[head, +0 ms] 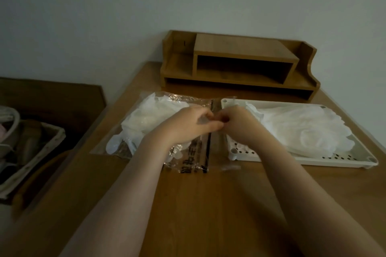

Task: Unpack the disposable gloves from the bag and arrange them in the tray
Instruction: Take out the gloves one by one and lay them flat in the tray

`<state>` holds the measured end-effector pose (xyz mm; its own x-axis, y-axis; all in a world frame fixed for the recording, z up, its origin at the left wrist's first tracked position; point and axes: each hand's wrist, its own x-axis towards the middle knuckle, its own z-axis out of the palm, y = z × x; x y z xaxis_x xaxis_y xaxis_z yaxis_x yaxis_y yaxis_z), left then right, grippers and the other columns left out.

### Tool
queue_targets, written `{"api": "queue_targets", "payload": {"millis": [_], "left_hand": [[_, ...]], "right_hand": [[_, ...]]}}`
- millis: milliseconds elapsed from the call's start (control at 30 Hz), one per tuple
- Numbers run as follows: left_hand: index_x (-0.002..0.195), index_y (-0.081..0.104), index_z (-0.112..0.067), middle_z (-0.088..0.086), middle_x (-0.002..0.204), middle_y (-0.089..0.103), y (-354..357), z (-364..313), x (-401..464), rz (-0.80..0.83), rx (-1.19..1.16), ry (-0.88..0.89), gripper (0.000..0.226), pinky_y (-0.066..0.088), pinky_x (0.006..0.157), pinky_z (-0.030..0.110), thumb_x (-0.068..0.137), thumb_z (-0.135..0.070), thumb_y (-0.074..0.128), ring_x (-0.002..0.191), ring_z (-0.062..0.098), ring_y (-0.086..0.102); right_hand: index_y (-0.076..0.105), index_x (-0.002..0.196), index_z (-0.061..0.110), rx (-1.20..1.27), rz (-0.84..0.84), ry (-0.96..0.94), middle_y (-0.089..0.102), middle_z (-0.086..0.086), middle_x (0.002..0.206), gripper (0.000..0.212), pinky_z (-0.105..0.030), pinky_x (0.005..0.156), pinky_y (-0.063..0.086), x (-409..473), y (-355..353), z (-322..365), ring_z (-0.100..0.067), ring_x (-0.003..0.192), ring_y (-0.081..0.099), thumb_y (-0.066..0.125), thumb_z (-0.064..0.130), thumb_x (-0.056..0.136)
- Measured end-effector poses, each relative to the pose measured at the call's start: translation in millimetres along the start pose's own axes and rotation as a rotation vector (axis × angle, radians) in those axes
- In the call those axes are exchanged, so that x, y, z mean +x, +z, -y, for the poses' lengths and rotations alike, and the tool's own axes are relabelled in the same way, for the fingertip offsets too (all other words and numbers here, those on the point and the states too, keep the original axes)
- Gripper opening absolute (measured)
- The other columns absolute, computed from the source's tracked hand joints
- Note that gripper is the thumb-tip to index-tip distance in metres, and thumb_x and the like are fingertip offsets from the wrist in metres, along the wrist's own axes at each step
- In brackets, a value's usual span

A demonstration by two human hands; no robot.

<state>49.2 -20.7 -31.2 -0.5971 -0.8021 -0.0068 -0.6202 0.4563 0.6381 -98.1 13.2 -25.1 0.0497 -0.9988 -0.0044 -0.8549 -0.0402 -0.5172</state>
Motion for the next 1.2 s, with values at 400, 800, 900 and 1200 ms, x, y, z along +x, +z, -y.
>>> {"api": "queue_targets", "payload": {"millis": [400,800,900,1200], "left_hand": [[0.080,0.057,-0.010,-0.009,0.077,0.047,12.5,18.8,6.2,-0.080,0.284,-0.006,0.015,0.034,0.058,0.020,0.091,-0.020,0.053,0.070,0.011,0.048],[0.065,0.067,-0.026,-0.003,0.090,0.071,6.6,-26.2,-2.9,-0.326,-0.811,0.058,0.041,0.049,0.088,0.027,0.095,-0.008,0.045,0.094,0.014,0.064],[0.065,0.062,-0.022,0.005,0.083,0.066,8.2,-39.9,-4.2,-0.330,-0.953,0.093,0.041,0.051,0.082,0.035,0.097,-0.008,0.040,0.087,0.019,0.064],[0.086,0.065,-0.019,0.001,0.087,0.068,9.1,-89.4,-20.1,-0.505,-0.648,0.193,0.015,0.056,0.080,0.030,0.094,-0.021,0.053,0.086,0.013,0.067]], "right_hand": [[0.050,0.080,0.011,1.439,-0.117,0.135,0.057,-0.004,0.067,0.029,-0.033,0.073,0.053,-11.0,-30.4,-36.7,-0.018,0.067,0.062,0.038,0.025,0.102],[0.044,0.085,0.015,1.825,-0.183,0.345,0.040,0.002,0.052,0.016,-0.021,0.057,0.048,-10.7,-42.0,-57.0,-0.008,0.045,0.040,0.047,0.024,0.097],[0.051,0.101,0.014,1.473,-0.068,0.282,0.047,0.002,0.058,0.016,-0.017,0.050,0.041,-16.1,-45.8,-54.6,-0.006,0.044,0.039,0.051,0.029,0.097],[0.065,0.105,0.010,0.476,0.015,-0.390,0.067,-0.012,0.093,0.032,-0.039,0.073,0.055,-36.2,-57.6,-20.8,-0.027,0.083,0.065,0.060,0.038,0.089]]}}
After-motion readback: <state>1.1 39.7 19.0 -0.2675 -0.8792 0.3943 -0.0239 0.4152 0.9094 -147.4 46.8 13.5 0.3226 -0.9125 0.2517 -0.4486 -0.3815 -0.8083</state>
